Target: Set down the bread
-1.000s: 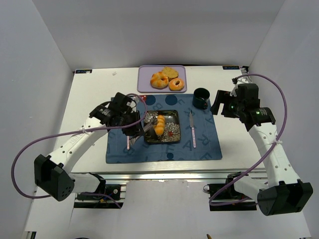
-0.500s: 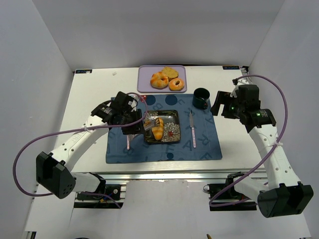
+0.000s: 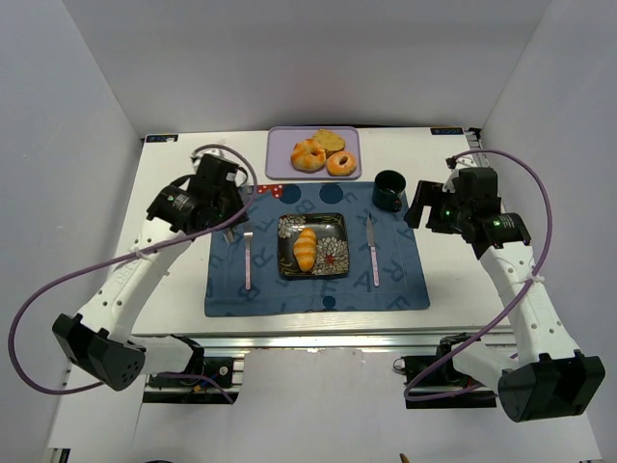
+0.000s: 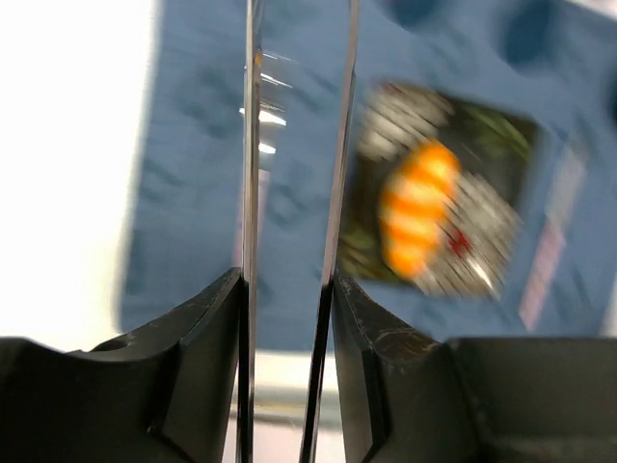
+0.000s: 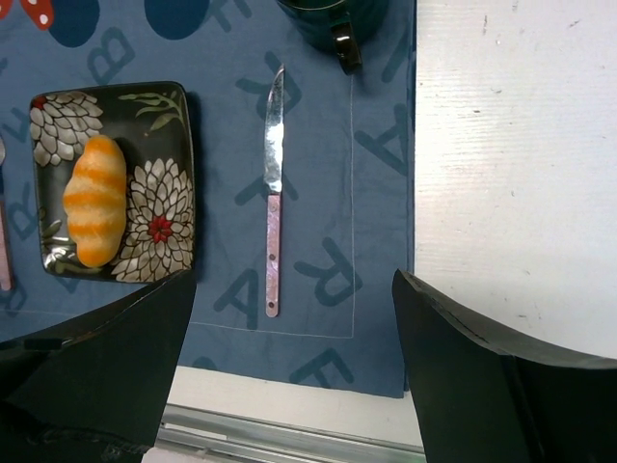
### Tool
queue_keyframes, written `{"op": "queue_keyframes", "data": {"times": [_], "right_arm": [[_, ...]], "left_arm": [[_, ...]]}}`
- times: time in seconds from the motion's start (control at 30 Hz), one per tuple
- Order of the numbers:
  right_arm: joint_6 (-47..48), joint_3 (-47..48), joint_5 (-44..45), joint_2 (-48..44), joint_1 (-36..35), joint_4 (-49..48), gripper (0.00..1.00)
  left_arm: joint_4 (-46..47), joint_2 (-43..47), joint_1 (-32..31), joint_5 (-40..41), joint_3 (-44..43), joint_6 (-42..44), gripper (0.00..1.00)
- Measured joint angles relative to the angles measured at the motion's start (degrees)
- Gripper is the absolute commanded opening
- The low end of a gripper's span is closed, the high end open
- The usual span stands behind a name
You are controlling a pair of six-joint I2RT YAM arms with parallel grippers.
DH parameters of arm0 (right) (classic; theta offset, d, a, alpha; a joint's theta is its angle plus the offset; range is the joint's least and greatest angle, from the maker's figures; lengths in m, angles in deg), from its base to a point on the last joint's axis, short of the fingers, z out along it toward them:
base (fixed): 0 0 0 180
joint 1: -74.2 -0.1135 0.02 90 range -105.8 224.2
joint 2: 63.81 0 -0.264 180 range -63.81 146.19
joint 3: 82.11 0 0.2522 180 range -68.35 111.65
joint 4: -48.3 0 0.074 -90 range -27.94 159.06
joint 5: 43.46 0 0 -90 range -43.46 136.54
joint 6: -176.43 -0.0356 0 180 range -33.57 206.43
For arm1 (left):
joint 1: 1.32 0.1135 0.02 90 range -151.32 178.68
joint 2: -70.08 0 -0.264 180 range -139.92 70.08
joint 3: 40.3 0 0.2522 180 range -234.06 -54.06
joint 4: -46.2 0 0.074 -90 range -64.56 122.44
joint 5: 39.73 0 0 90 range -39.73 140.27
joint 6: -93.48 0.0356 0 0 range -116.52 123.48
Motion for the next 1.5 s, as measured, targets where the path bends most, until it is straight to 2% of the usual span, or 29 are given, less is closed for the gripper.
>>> {"op": "queue_keyframes", "data": {"times": [0.23,0.4,0.63,0.83,0.9,1.07,1.1,1.17,1.2,1.37,1.5], "right_arm": [[-0.3,0.0,-1.4,0.7,-0.7,-1.0,0.89],[-0.4,0.0,-1.6,1.7,-2.9,-1.0,0.89],[-0.4,0.0,-1.7,1.8,-3.2,-1.0,0.89],[-0.4,0.2,-1.5,1.8,-3.2,-1.0,0.89],[-0.4,0.2,-1.4,1.8,-3.2,-1.0,0.89],[-0.4,1.0,-1.2,2.5,-3.2,-0.9,0.89],[-0.4,1.3,-1.2,2.8,-3.2,-0.8,0.89],[-0.5,2.1,-1.2,3.4,-3.2,-0.8,0.89],[-0.5,2.5,-1.2,3.7,-3.2,-0.8,0.89],[-0.7,5.1,-1.2,4.2,-3.2,-0.4,0.89],[-0.7,8.5,-1.4,4.2,-3.2,1.2,0.89]], "left_arm": [[3.1,-1.4,20.3,9.7,6.0,2.1,0.49],[8.3,-2.5,27.5,11.8,8.9,4.6,0.48],[18.8,-10.1,37.9,7.8,20.4,7.1,0.44],[25.9,-17.6,40.8,2.5,23.6,10.3,0.47],[27.6,-19.2,41.0,1.3,23.6,11.0,0.58],[29.3,-21.5,41.3,-0.2,24.0,11.5,0.73],[29.2,-21.5,41.4,-0.3,24.1,11.6,0.81],[28.8,-21.5,41.7,-0.6,24.2,11.7,0.89],[28.4,-21.4,41.9,-0.6,24.2,11.7,0.98],[23.1,-17.0,42.3,-1.1,23.9,11.4,0.98],[18.8,-3.5,42.1,-1.4,22.6,9.9,0.98]]}}
